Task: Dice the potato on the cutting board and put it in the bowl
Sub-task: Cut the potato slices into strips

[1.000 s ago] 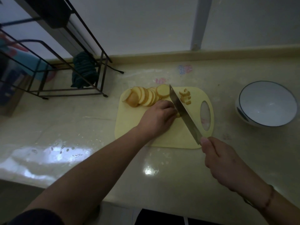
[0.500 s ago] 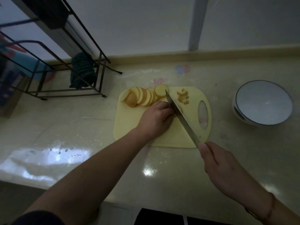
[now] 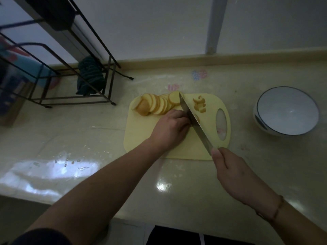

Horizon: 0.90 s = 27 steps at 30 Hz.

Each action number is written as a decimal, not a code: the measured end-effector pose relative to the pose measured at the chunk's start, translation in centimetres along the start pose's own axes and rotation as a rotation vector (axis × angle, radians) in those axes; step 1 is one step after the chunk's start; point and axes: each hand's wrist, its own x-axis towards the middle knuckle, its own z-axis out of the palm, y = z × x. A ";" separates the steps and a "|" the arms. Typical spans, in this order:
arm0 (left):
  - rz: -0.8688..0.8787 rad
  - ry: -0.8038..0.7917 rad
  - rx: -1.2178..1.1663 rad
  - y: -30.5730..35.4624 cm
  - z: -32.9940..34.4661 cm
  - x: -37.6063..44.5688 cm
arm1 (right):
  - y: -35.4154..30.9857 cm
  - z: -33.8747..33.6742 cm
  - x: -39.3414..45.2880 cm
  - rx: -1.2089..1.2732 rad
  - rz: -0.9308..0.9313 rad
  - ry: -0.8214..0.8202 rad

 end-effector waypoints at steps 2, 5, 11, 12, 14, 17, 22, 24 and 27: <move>0.001 0.002 0.003 0.0 0.0 0.0 | 0.0 -0.2 0.0 -0.001 0.008 -0.004; 0.001 0.009 -0.004 -0.1 -0.1 -0.1 | 0.1 -0.7 -0.1 0.022 0.033 -0.023; -0.011 0.016 -0.023 0.0 -0.2 -0.3 | 0.0 -1.1 -0.2 0.004 0.019 -0.031; -0.016 0.015 -0.023 0.1 -0.2 -0.3 | -0.1 -1.0 -0.3 0.008 0.019 -0.033; -0.026 0.019 -0.027 0.2 -0.4 -0.2 | -0.2 -1.0 -0.4 0.020 0.015 -0.026; -0.044 0.050 -0.029 0.2 -0.5 -0.4 | -0.1 -0.9 -0.9 0.043 -0.003 -0.010; -0.062 0.070 -0.037 0.3 -0.3 -0.6 | 0.0 -0.7 -1.6 0.038 -0.018 -0.009; -0.064 0.061 -0.038 0.3 -0.3 -0.5 | 0.1 -0.7 -1.7 0.038 -0.017 -0.001; -0.054 0.046 -0.030 0.1 -0.4 -0.5 | 0.4 -0.6 -2.2 0.025 -0.024 0.004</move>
